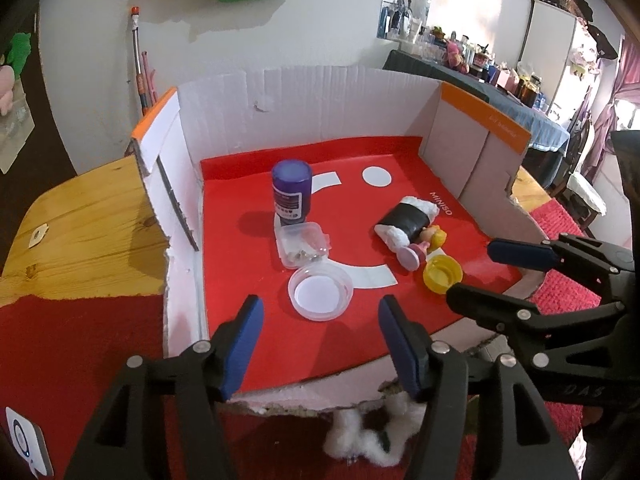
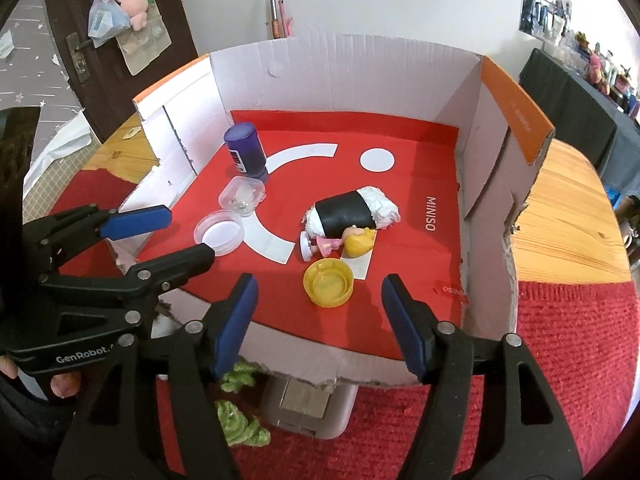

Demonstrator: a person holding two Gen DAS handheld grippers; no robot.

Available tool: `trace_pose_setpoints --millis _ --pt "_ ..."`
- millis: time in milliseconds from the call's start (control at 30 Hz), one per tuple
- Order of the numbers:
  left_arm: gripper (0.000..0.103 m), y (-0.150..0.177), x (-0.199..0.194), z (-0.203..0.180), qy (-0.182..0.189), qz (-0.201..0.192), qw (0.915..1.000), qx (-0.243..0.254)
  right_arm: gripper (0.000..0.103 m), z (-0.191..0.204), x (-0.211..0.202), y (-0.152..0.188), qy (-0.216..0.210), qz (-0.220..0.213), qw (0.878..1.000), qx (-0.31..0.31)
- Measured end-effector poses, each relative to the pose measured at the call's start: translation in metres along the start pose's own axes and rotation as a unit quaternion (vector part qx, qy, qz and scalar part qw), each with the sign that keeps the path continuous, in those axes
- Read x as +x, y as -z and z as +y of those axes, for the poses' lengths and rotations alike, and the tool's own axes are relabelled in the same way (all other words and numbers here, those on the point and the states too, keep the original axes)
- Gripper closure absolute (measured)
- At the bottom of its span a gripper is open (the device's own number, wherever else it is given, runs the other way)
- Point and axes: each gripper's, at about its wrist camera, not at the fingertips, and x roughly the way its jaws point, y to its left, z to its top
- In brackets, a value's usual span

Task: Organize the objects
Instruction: 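Open both tools and withdraw them from the box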

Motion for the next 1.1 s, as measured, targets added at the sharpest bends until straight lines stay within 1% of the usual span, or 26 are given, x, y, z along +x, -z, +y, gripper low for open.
trace_pose_setpoints --millis 133,200,233,433,500,667,833,967,1100 --pt "0.039 0.002 -0.005 0.0 -0.001 -0.004 1.0 -0.001 0.039 0.002 -0.006 0.002 0.002 -0.004 1.0 -0.002" --pt "0.036 0.003 -0.008 -0.001 -0.003 -0.007 1.0 -0.001 0.034 0.003 -0.009 0.003 0.002 -0.006 1.0 -0.003" --pt "0.035 0.004 -0.01 -0.001 -0.003 -0.009 0.9999 -0.001 0.033 0.004 -0.011 0.004 0.003 -0.008 1.0 -0.004" --pt "0.031 0.008 -0.019 -0.003 -0.008 -0.018 0.9998 0.0 0.032 0.007 -0.02 0.009 0.006 -0.014 1.0 -0.006" --pt "0.03 0.01 -0.023 -0.003 -0.009 -0.021 0.9997 0.0 0.028 0.008 -0.024 0.01 0.007 -0.016 1.0 -0.006" --pt "0.023 0.013 -0.029 -0.004 -0.014 -0.026 0.9996 -0.001 0.024 0.011 -0.031 0.015 0.01 -0.02 1.0 -0.01" --pt "0.021 0.017 -0.034 -0.006 -0.016 -0.03 0.9994 0.0 0.023 0.014 -0.037 0.02 0.011 -0.022 1.0 -0.013" --pt "0.017 0.019 -0.037 -0.008 -0.018 -0.033 0.9993 0.0 0.016 0.016 -0.042 0.023 0.013 -0.025 0.999 -0.014" --pt "0.013 0.021 -0.042 -0.008 -0.02 -0.036 0.9991 -0.003 0.016 0.017 -0.046 0.026 0.014 -0.027 0.999 -0.016"
